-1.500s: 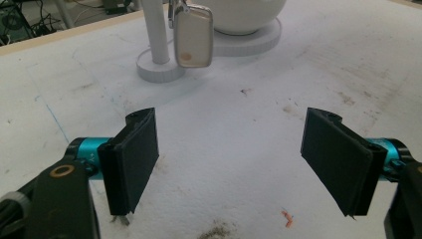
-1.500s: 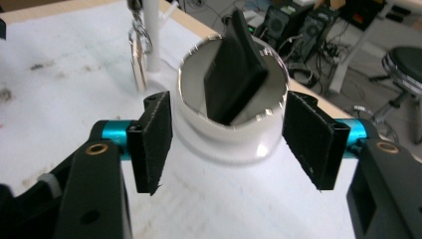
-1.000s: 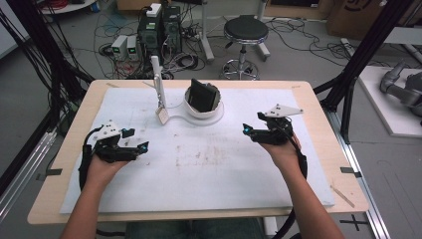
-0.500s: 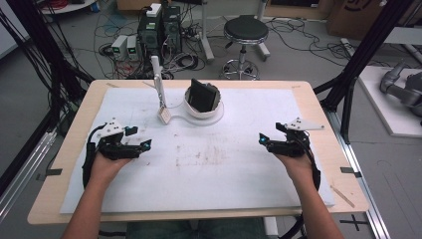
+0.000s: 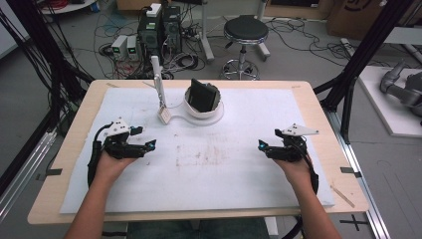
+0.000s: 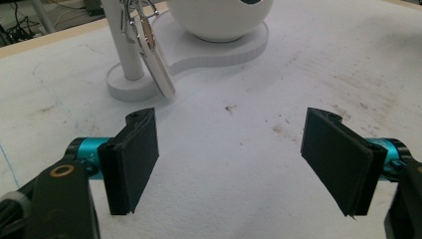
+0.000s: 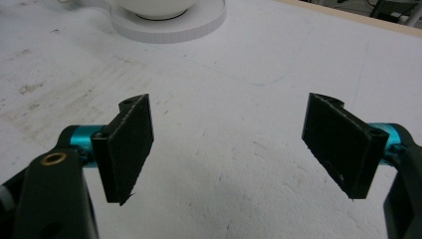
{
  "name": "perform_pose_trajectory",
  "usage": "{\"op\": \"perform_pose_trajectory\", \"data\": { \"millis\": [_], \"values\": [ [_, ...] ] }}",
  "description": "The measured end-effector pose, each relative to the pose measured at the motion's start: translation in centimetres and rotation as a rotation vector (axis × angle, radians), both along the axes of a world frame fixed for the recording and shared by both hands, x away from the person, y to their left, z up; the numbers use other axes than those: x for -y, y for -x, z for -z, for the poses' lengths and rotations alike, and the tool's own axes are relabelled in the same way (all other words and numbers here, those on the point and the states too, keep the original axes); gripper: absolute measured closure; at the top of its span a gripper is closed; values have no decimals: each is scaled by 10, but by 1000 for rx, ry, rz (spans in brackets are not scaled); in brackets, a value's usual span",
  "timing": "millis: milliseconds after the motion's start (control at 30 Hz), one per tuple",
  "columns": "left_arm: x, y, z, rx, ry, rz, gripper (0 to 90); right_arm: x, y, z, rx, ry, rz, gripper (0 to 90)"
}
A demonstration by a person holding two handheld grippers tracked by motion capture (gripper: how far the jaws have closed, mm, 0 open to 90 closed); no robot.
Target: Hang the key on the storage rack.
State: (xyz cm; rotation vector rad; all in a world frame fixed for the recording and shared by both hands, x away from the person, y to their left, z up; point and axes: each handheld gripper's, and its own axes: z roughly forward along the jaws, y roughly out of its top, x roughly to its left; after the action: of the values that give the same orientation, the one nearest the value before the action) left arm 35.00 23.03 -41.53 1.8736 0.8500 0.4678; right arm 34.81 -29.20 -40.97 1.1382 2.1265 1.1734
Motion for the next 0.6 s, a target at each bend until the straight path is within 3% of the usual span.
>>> {"op": "perform_pose_trajectory", "data": {
  "millis": [600],
  "values": [
    [0,0,2,-6,-9,4,228,3,-2,0,-9,-9,27,205]
  ]
}}
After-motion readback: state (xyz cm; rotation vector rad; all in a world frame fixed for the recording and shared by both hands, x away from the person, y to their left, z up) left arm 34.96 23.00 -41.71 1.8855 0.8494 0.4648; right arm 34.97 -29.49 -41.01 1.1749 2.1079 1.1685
